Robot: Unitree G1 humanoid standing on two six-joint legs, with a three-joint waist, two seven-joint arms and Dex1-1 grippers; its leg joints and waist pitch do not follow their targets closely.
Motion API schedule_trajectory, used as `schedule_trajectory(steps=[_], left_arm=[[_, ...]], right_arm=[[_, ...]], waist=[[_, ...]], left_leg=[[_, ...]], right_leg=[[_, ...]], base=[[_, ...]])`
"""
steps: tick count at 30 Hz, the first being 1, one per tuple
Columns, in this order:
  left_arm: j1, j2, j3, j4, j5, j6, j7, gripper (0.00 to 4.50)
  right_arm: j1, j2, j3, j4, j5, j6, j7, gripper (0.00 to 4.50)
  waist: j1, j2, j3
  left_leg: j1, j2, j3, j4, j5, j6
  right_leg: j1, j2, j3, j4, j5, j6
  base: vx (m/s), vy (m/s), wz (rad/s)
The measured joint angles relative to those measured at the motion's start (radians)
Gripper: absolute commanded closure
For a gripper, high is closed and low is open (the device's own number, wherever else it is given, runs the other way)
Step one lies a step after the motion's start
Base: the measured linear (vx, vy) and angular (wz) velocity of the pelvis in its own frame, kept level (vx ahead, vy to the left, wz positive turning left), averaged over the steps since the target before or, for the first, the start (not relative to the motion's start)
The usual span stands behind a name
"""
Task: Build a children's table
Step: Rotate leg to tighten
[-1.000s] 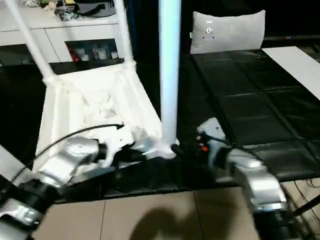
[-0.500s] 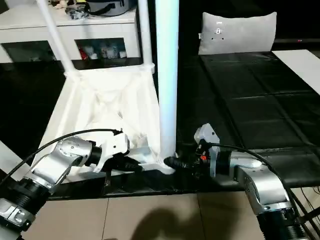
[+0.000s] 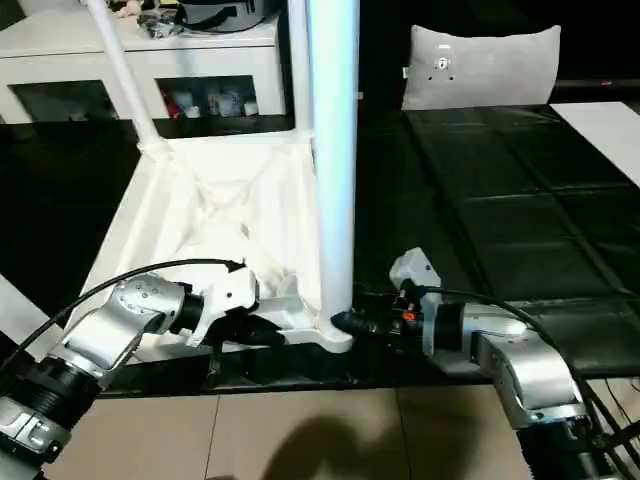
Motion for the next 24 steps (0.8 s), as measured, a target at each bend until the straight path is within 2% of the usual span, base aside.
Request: schedule_trajectory(steps=[7,13,15,18,24], left_arm=[[-0.001,-0.094,0.044,0.0,0.02,0.107,0.175,4.5],[-0.001,-0.179,0.069,0.0,0.03,0.16,0.308,4.5],[-0.001,-0.186,0.069,0.0,0.03,0.16,0.315,4.5],[-0.002,-0.185,0.066,0.0,0.034,0.152,0.315,4.5],[0.0,-0.131,0.045,0.0,0.038,0.101,0.257,4.5]], right_arm=[[0.016,0.114,-0.033,-0.001,-0.07,0.036,-0.264,3.25],[0.017,0.198,-0.043,0.011,-0.124,0.003,-0.418,3.34],[0.016,0.201,-0.052,0.017,-0.119,0.0,-0.419,3.08],[0.016,0.185,-0.049,0.017,-0.119,-0.013,-0.412,2.97],[0.027,0.106,-0.048,0.009,-0.107,-0.06,-0.293,2.37]], waist=[[-0.038,0.0,0.0],[-0.049,0.0,0.0],[-0.048,0.0,0.0],[-0.046,0.0,0.0],[-0.041,0.0,0.001]], left_leg=[[0.0,0.0,0.0,0.002,0.0,0.0],[0.0,0.0,0.0,0.0,0.0,0.0],[-0.001,0.0,0.0,-0.001,0.0,0.0],[-0.001,0.0,0.0,-0.001,-0.001,0.001],[-0.001,0.0,0.0,-0.001,-0.001,0.001]], right_leg=[[0.001,0.0,0.0,-0.001,0.0,0.0],[0.0,0.0,-0.001,-0.001,0.0,0.001],[0.0,0.0,-0.001,-0.002,0.0,0.001],[0.0,0.0,-0.001,-0.002,-0.001,0.001],[0.0,0.0,-0.001,-0.002,-0.001,0.001]], base=[[0.0,0.0,0.0],[0.0,0.0,0.0],[0.0,0.0,0.0],[0.0,0.0,0.0],[0.0,0.0,0.0]])
